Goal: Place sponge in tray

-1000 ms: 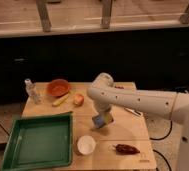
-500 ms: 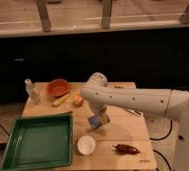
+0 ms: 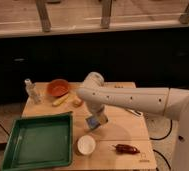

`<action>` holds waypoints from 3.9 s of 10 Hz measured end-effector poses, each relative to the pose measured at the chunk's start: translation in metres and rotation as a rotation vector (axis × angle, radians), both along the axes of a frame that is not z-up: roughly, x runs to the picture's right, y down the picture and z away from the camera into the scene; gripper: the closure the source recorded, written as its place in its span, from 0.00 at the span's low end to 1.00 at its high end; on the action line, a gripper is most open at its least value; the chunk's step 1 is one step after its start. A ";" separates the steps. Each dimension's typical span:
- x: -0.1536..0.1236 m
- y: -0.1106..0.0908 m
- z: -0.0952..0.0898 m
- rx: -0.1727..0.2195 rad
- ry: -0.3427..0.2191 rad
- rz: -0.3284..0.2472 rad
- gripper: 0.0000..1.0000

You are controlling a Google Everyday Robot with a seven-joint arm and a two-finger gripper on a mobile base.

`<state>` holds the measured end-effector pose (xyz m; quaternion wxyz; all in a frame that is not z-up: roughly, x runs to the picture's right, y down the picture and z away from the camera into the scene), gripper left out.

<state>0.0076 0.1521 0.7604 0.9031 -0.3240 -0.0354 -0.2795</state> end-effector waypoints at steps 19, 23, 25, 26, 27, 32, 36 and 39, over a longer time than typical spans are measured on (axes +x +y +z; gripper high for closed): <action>-0.149 0.012 -0.041 0.037 -0.130 -0.252 0.97; -0.168 0.016 -0.046 0.039 -0.178 -0.338 0.97; -0.179 0.018 -0.044 0.033 -0.207 -0.378 0.90; -0.180 0.017 -0.044 0.034 -0.210 -0.385 0.89; -0.186 0.019 -0.045 0.031 -0.225 -0.404 0.88; -0.199 0.020 -0.044 0.023 -0.270 -0.456 0.62; -0.207 0.023 -0.044 0.021 -0.314 -0.485 0.57; -0.210 0.024 -0.047 0.019 -0.330 -0.500 0.47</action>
